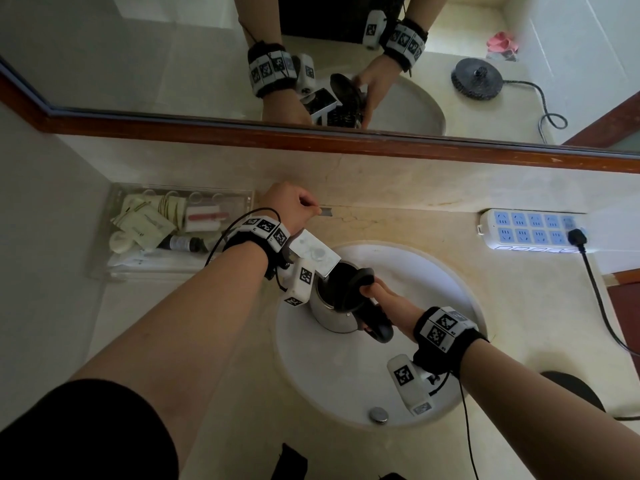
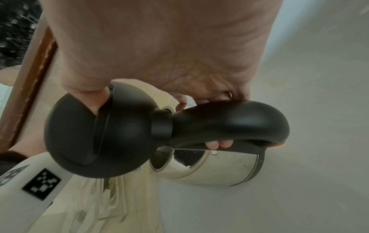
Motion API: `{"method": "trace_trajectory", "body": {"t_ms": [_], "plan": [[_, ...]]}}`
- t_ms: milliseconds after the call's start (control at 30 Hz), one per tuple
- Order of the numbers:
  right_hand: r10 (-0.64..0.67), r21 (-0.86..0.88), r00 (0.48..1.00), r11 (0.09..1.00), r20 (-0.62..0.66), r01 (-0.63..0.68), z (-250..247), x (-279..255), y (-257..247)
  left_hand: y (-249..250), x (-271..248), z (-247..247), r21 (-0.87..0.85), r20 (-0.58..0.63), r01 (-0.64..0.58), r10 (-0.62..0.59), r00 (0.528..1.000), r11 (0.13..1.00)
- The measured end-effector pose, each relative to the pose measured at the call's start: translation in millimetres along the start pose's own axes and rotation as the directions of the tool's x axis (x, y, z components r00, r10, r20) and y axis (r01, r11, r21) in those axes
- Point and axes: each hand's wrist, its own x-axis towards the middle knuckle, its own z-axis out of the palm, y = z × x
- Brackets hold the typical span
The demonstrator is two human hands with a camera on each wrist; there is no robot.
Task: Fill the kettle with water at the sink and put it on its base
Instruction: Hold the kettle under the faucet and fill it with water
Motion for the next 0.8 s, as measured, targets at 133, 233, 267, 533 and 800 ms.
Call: {"method": "trace_trajectory", "body": {"t_ms": [133,233,267,533,800], "plan": [[-0.011,0.005,1.0,1.0,0.004,0.011,0.3,1.5,2.0,0.3,-0.4,-0.7,0.005,-0.004,-0.007,0.007,1.0,1.0],[-0.024,0.011,1.0,1.0,0.009,0.024,0.4,2.1,1.4,-0.3,0.2,-0.6,0.016,0.003,-0.012,0.012,1.0,1.0],[-0.027,0.015,1.0,1.0,0.009,0.027,0.5,2.4,1.5,-0.1,-0.1,-0.5,0.014,0.003,-0.011,0.011,1.0,1.0],[-0.017,0.008,1.0,1.0,0.004,0.017,0.5,4.1,2.4,1.4,-2.7,-1.4,-0.016,0.004,0.004,-0.004,1.0,1.0],[-0.023,0.014,1.0,1.0,0.005,0.023,0.9,5.1,2.7,1.8,-2.2,-2.6,0.016,0.018,-0.02,0.019,1.0,1.0]]}}
